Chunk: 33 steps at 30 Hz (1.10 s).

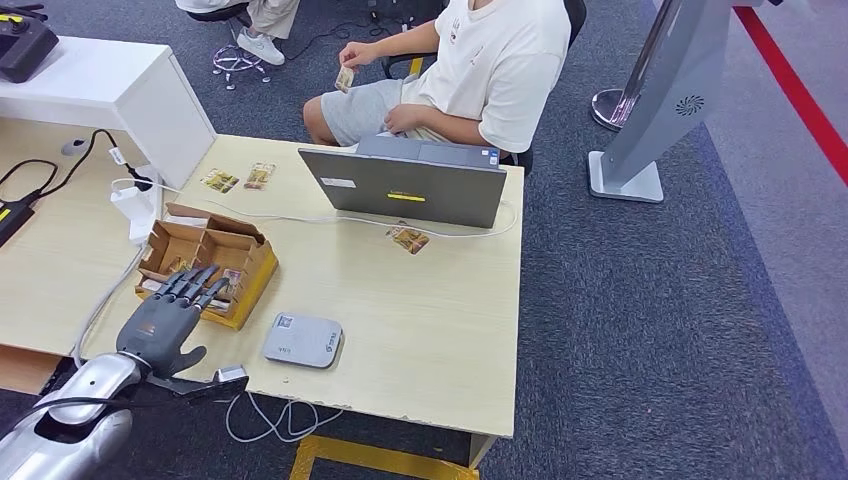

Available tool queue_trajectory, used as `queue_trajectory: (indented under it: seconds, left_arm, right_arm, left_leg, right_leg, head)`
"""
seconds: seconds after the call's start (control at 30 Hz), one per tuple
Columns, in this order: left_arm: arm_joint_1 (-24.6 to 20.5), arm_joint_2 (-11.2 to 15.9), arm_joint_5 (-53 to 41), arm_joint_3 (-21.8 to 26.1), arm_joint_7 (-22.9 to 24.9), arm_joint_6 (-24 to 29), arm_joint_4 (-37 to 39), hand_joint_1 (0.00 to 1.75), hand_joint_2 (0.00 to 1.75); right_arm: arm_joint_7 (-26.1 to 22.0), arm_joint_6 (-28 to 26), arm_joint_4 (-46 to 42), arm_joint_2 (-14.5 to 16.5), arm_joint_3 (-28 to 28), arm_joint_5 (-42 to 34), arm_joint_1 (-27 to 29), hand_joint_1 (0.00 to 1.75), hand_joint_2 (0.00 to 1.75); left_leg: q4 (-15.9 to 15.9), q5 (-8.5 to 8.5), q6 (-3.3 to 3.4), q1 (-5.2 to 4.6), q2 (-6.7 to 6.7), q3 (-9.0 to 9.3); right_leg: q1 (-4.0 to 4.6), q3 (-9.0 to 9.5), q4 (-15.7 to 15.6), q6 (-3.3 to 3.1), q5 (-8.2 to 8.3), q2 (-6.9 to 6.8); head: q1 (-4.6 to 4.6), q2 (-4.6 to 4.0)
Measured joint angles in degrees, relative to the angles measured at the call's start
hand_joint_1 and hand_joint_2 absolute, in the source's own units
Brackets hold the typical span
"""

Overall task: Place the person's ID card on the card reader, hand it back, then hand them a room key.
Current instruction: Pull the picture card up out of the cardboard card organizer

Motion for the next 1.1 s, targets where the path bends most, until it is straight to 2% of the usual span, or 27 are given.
queue_trajectory:
  seconds: [0.2,0.63,1.1]
  left_arm:
    - [0.67,1.36,-0.07,0.77,0.23,0.57,-1.02,0.0,1.75]
    - [0.21,1.24,-5.66,2.86,3.12,6.31,0.72,0.0,1.75]
    - [-0.67,-0.62,-6.54,3.88,3.13,7.68,6.08,0.0,1.75]
  right_arm:
    - [0.01,0.0,0.0,0.0,-0.02,0.3,-0.01,0.0,0.0]
    - [0.02,0.0,0.0,0.0,-0.02,0.64,-0.07,0.0,0.0]
    - [0.05,0.0,0.01,0.0,-0.02,1.01,-0.11,0.0,0.0]
  left_leg:
    - [0.0,0.0,0.0,0.0,-0.01,0.0]
    - [0.0,0.0,0.0,0.0,0.0,0.0]
    - [0.0,0.0,0.0,0.0,0.0,0.0]
  right_leg:
    - [0.0,0.02,0.0,0.0,0.0,-0.01]
    - [0.0,0.0,0.0,0.0,0.0,-0.01]
    - [-0.01,-0.01,0.0,0.0,0.0,-0.01]
  head:
    - [0.0,-0.01]
    - [0.0,0.0]
    - [0.01,0.0]
